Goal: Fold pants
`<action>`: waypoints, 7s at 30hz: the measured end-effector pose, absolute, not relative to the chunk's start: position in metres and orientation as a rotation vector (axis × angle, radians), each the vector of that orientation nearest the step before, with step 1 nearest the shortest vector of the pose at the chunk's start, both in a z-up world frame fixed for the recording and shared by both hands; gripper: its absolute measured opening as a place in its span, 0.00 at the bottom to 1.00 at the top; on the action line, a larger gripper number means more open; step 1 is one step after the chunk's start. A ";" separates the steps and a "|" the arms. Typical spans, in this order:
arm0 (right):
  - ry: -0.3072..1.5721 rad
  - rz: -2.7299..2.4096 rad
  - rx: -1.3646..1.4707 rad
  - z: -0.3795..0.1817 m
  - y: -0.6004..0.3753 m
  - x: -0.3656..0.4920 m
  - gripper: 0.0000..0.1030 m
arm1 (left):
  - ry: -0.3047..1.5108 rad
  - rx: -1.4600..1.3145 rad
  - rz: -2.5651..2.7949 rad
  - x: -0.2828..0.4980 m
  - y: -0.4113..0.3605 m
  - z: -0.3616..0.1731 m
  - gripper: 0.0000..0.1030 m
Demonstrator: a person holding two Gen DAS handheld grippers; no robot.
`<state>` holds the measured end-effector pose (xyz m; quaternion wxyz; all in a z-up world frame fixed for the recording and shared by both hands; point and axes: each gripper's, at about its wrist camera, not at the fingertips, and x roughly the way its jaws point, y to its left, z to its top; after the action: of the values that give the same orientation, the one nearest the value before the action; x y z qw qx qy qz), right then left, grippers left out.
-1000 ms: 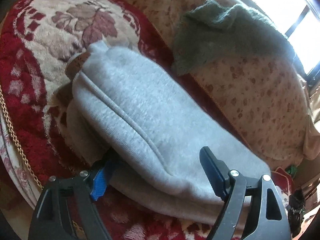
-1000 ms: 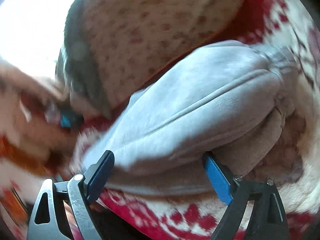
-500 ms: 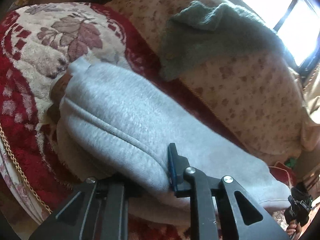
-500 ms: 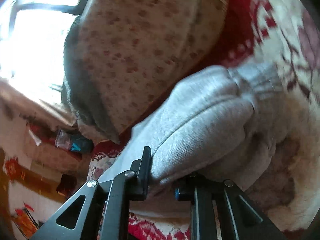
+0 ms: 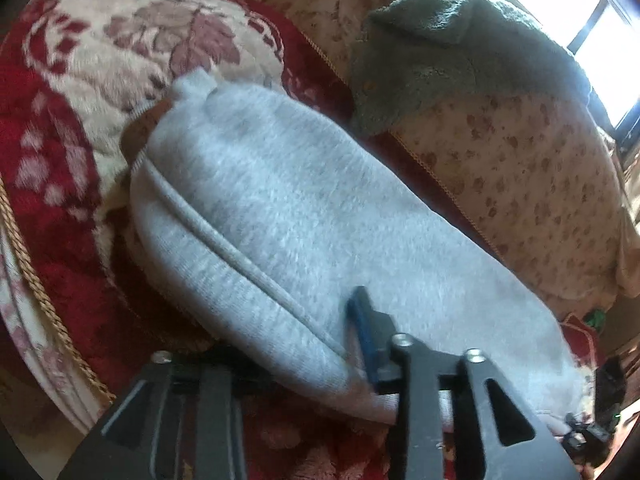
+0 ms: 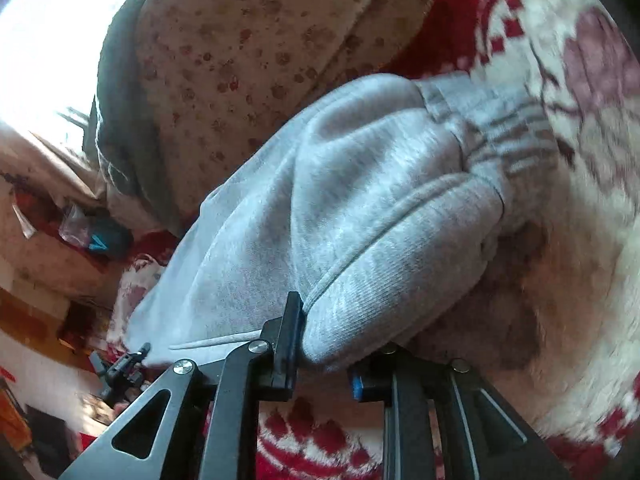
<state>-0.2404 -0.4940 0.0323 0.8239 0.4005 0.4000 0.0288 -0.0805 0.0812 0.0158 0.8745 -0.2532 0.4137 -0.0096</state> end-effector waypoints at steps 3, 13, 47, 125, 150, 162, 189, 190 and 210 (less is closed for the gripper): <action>0.872 0.052 0.818 0.042 -0.497 -0.243 0.32 | 0.846 -0.544 0.000 -0.083 0.087 0.021 0.51; 0.909 0.013 0.703 0.072 -0.487 -0.257 0.59 | 0.793 -0.547 0.095 -0.108 0.109 0.040 0.72; 0.966 0.164 0.082 0.108 -0.465 -0.085 0.97 | 0.838 -0.153 -0.451 -0.029 -0.177 0.096 0.84; 0.876 -0.059 0.171 0.059 -0.426 -0.153 0.96 | 0.906 -0.025 -0.409 -0.103 -0.207 0.057 0.83; 0.950 0.432 0.065 0.069 -0.183 -0.077 0.96 | 0.810 -0.424 0.176 -0.122 0.074 0.078 0.87; 0.998 0.547 -0.053 0.049 -0.077 -0.013 0.96 | 0.829 -0.599 0.175 -0.108 0.132 0.034 0.88; 0.991 0.394 -0.163 0.020 -0.085 0.015 0.96 | 0.727 -0.541 0.049 -0.057 0.099 0.050 0.31; 0.997 0.384 -0.136 0.021 -0.094 0.014 0.96 | 0.707 -0.506 0.042 -0.061 0.092 0.060 0.31; 0.929 0.053 0.142 0.083 -0.296 -0.051 0.96 | 0.758 0.037 -0.297 -0.122 -0.137 0.062 0.55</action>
<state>-0.0508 -0.2956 0.0827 0.8912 0.0684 0.4477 0.0255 -0.1217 -0.1366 0.0616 0.9182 0.0179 0.3684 -0.1447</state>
